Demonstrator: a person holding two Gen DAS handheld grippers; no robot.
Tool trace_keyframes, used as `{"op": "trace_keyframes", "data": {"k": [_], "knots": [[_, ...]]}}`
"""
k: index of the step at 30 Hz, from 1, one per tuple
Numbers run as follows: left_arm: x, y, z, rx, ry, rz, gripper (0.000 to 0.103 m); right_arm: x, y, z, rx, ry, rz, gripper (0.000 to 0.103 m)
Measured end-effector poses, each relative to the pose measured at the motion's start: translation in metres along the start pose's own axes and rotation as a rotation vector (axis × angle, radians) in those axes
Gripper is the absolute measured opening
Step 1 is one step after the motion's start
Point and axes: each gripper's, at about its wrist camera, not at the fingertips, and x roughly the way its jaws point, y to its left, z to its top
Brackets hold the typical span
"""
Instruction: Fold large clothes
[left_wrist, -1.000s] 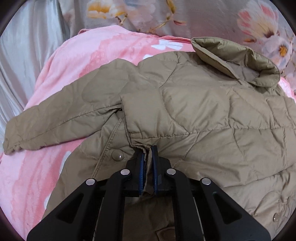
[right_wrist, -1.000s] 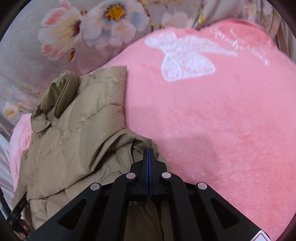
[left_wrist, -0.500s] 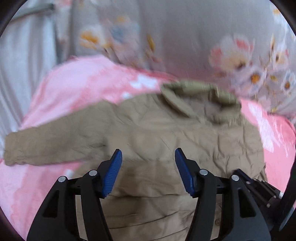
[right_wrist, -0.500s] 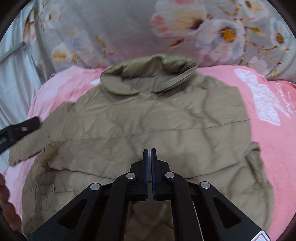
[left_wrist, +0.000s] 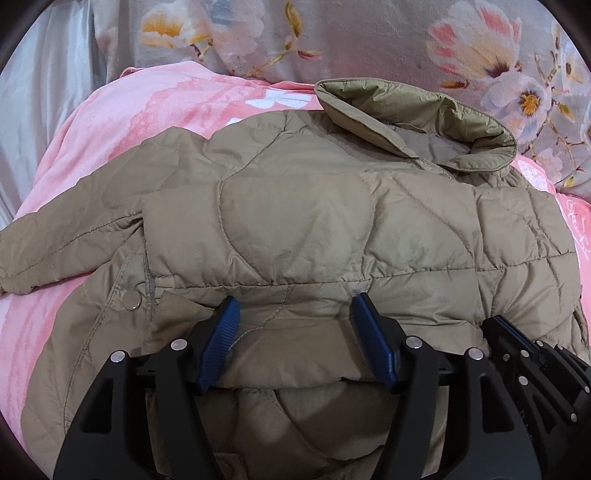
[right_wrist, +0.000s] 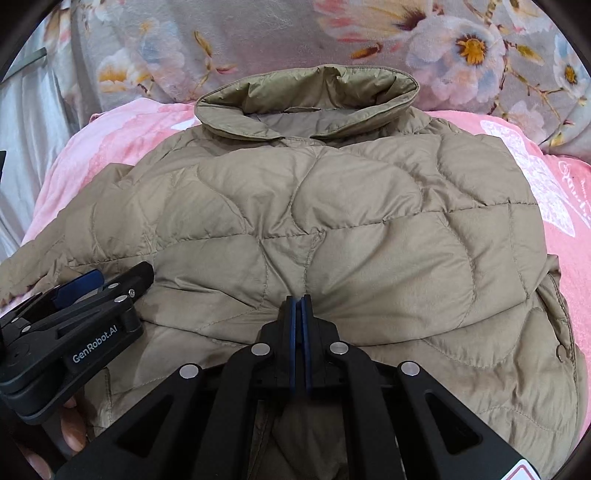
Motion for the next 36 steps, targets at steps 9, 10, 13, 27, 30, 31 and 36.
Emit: {"op": "trace_keyframes", "data": {"k": [9, 10, 13, 27, 30, 31, 36], "knots": [[-0.103, 0.147, -0.013, -0.261, -0.194, 0.073, 0.098, 0.0, -0.002, 0.001, 0.014, -0.002, 0.011, 0.003], [-0.106, 0.169, -0.015, -0.299, -0.179, 0.1, 0.098, 0.0, -0.002, 0.001, 0.016, -0.003, 0.012, 0.003], [-0.099, 0.276, -0.026, -0.49, -0.065, 0.206, 0.098, -0.001, -0.004, 0.001, 0.025, -0.006, 0.019, 0.003], [-0.06, 0.417, -0.026, -0.768, -0.061, 0.26, 0.018, -0.002, 0.0, 0.0, 0.013, -0.009, -0.012, 0.004], [-0.076, 0.387, 0.005, -0.648, -0.113, 0.299, 0.006, -0.002, 0.0, 0.0, 0.013, -0.009, -0.012, 0.004], [-0.085, 0.376, 0.017, -0.608, -0.141, 0.299, 0.006, -0.002, 0.0, 0.0, 0.013, -0.01, -0.013, 0.004], [-0.142, 0.256, 0.092, -0.348, -0.315, 0.168, 0.005, -0.009, -0.003, -0.001, 0.039, -0.041, -0.028, 0.018]]}}
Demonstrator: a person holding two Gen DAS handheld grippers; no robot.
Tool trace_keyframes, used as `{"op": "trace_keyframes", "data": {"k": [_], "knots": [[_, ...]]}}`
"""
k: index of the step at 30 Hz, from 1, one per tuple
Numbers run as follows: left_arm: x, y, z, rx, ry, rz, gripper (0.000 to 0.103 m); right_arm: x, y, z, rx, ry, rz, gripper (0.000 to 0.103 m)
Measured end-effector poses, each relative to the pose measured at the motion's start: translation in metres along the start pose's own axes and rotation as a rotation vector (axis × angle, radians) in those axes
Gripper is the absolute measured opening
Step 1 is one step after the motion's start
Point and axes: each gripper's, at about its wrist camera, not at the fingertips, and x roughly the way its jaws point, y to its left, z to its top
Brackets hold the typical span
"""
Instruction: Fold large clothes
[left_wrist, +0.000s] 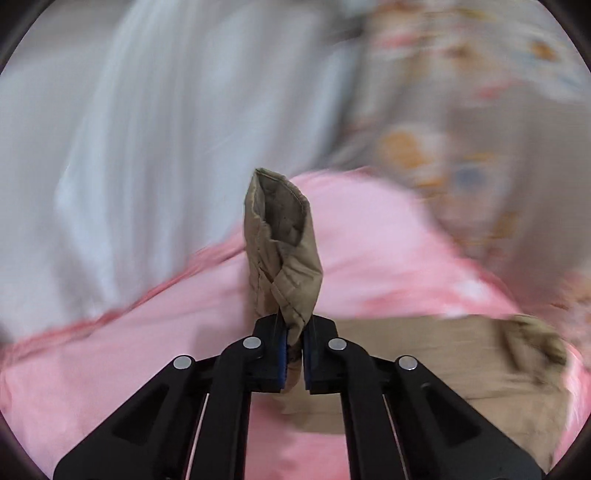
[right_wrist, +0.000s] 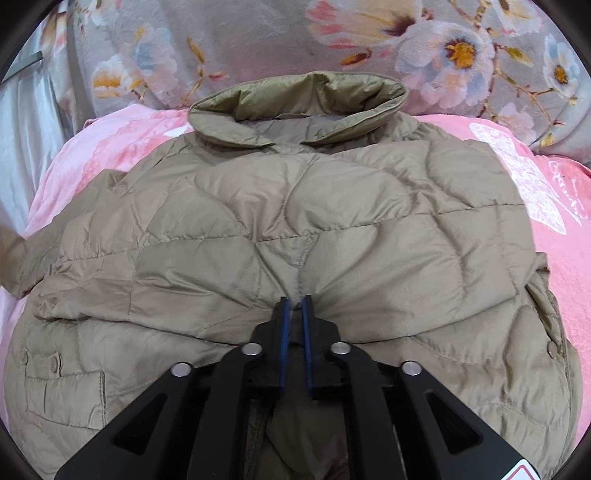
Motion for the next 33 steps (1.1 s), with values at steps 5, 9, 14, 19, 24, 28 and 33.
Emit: {"op": "trace_keyframes", "data": {"k": [5, 9, 14, 19, 24, 28, 33], "knots": [[-0.05, -0.147, -0.006, 0.201, -0.034, -0.259, 0.005, -0.028, -0.009, -0.008, 0.033, -0.052, -0.018, 0.047], [-0.063, -0.256, -0.055, 0.31, 0.056, -0.459, 0.005, -0.051, -0.036, -0.02, 0.103, -0.049, 0.02, 0.048], [-0.038, -0.328, -0.14, 0.355, 0.303, -0.575, 0.018, -0.072, -0.078, -0.038, 0.177, -0.048, -0.013, 0.054], [0.003, -0.327, -0.192, 0.272, 0.518, -0.594, 0.029, -0.078, -0.111, -0.053, 0.24, -0.036, -0.011, 0.055], [-0.016, -0.263, -0.172, 0.128, 0.491, -0.693, 0.062, -0.08, -0.114, -0.044, 0.247, -0.044, 0.011, 0.056], [-0.019, -0.185, -0.142, -0.024, 0.409, -0.688, 0.073, -0.09, -0.102, -0.032, 0.253, -0.073, 0.077, 0.06], [0.012, -0.109, -0.123, -0.11, 0.388, -0.5, 0.072, -0.082, -0.076, -0.015, 0.247, -0.074, 0.142, 0.066]]}}
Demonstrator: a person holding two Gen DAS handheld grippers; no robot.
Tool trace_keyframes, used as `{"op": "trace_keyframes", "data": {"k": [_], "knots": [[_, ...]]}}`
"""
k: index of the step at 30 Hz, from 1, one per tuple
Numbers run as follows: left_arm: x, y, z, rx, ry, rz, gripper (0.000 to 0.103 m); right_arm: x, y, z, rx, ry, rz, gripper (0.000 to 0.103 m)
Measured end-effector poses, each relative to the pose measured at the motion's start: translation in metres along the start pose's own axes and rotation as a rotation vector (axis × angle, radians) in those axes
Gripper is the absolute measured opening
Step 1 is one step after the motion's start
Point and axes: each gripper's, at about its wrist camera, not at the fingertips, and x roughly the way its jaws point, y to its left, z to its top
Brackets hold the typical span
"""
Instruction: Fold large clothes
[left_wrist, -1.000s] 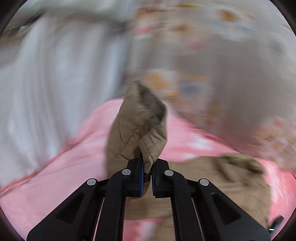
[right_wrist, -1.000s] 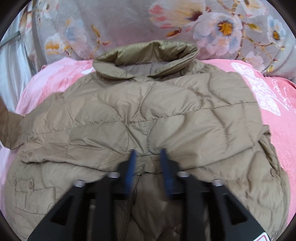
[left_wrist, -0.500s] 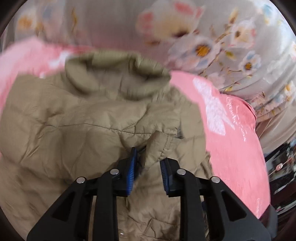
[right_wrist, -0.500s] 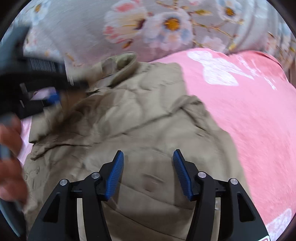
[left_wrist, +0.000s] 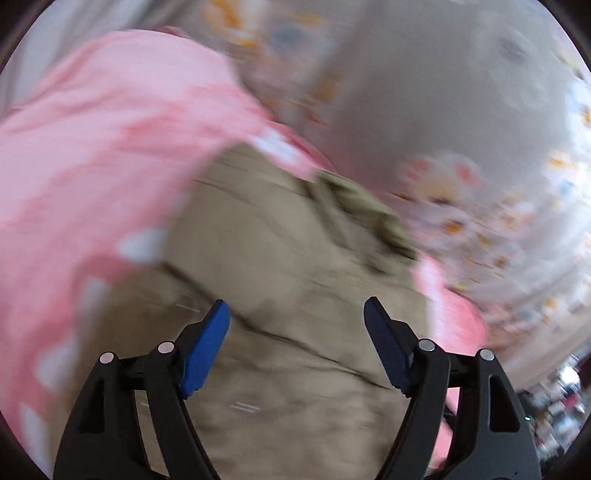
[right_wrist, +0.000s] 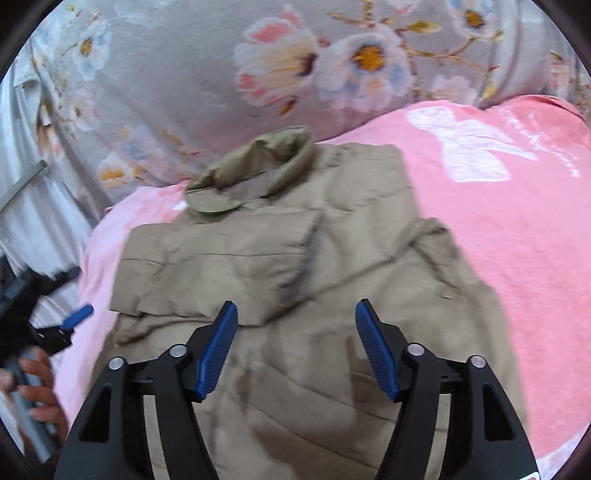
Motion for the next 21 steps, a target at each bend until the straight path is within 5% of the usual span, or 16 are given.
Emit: {"op": "trace_keyframes", "data": {"k": [6, 7, 8, 10, 16, 21], "knots": [[0.017, 0.052, 0.023, -0.149, 0.031, 0.003, 0.068, 0.048, -0.002, 0.002, 0.084, 0.08, -0.011, 0.066], [0.021, 0.057, 0.027, -0.169, 0.038, 0.009, 0.067, 0.055, -0.002, 0.003, 0.094, 0.096, -0.005, 0.053], [0.027, 0.058, 0.028, -0.183, 0.043, 0.007, 0.064, 0.06, -0.001, 0.004, 0.085, 0.108, 0.0, 0.023], [0.038, 0.058, 0.031, -0.207, 0.062, -0.005, 0.061, 0.064, 0.004, 0.016, 0.055, 0.127, -0.002, 0.007], [0.036, 0.038, 0.025, -0.187, 0.065, -0.06, 0.061, 0.004, 0.025, 0.088, -0.045, -0.085, 0.006, 0.004], [0.049, 0.024, 0.016, -0.168, 0.1, -0.033, 0.061, -0.029, 0.031, 0.131, -0.088, -0.168, 0.014, 0.004]]}}
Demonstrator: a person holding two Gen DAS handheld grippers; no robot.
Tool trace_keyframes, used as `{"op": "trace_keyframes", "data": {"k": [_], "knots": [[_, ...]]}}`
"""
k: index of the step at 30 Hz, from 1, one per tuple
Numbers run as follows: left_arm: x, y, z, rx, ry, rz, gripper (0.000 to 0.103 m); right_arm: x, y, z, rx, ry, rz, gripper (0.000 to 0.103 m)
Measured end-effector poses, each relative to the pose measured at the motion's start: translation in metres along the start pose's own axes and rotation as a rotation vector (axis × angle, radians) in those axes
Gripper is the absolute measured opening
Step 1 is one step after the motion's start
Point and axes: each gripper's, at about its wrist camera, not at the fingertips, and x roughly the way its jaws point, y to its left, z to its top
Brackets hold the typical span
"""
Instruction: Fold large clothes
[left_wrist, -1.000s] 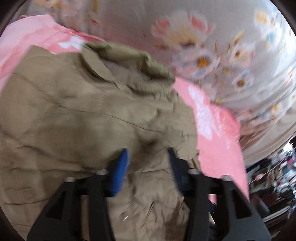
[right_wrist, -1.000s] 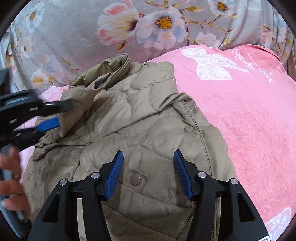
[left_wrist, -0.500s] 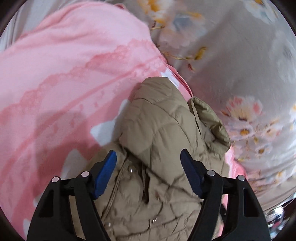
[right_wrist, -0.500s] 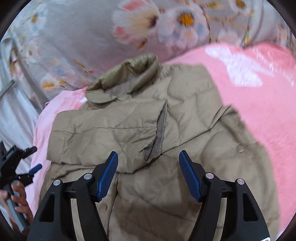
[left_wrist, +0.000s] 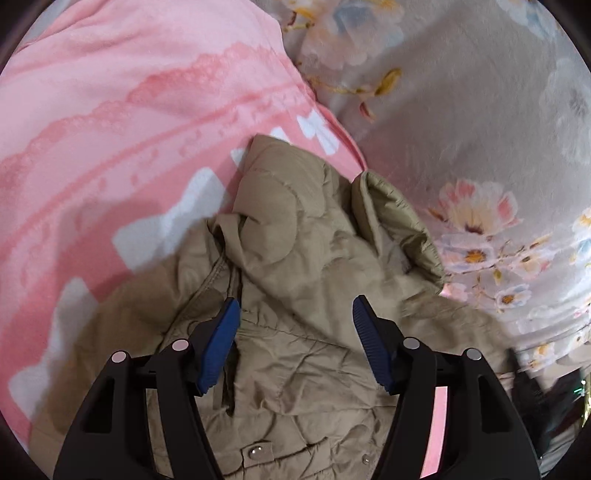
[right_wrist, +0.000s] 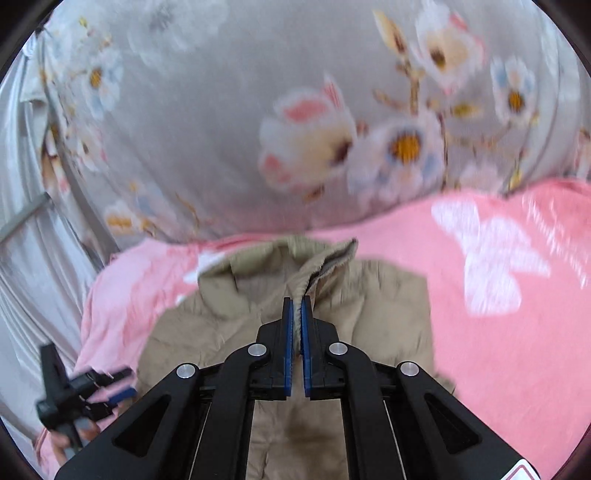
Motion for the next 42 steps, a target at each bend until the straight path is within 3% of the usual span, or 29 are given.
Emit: {"op": "trace_keyframes", "data": {"k": [4, 8, 11, 14, 19, 27, 32, 35, 37, 40, 42], "knots": [[0.012, 0.005, 0.009, -0.021, -0.042, 0.086, 0.06, -0.005, 0.004, 0.007, -0.058, -0.004, -0.016, 0.004], [0.019, 0.002, 0.025, 0.029, -0.091, 0.164, 0.04, 0.001, -0.001, -0.009, -0.089, 0.022, -0.059, 0.004], [0.035, 0.001, 0.031, 0.066, -0.055, 0.221, 0.032, 0.019, -0.015, -0.032, -0.089, 0.082, -0.095, 0.004], [0.043, 0.0, 0.026, 0.122, -0.056, 0.284, 0.029, 0.042, -0.029, -0.06, -0.095, 0.148, -0.157, 0.004], [0.052, -0.005, 0.013, 0.212, -0.067, 0.373, 0.028, 0.074, -0.057, -0.097, -0.021, 0.267, -0.167, 0.004], [0.064, -0.019, -0.003, 0.367, -0.108, 0.504, 0.028, 0.09, -0.055, -0.126, -0.06, 0.306, -0.208, 0.005], [0.032, -0.03, -0.014, 0.44, -0.145, 0.522, 0.029, 0.06, -0.058, -0.121, -0.043, 0.305, -0.225, 0.014], [-0.002, -0.058, -0.032, 0.606, -0.271, 0.578, 0.029, 0.023, -0.055, -0.109, -0.035, 0.229, -0.276, 0.016], [-0.017, -0.082, -0.039, 0.67, -0.298, 0.548, 0.029, 0.01, -0.049, -0.096, -0.011, 0.178, -0.249, 0.019], [-0.006, -0.112, -0.035, 0.661, -0.215, 0.431, 0.029, 0.016, -0.025, -0.083, -0.007, 0.181, -0.145, 0.019], [0.017, -0.126, -0.038, 0.649, -0.151, 0.398, 0.03, 0.035, -0.003, -0.083, -0.037, 0.211, -0.106, 0.019]]}}
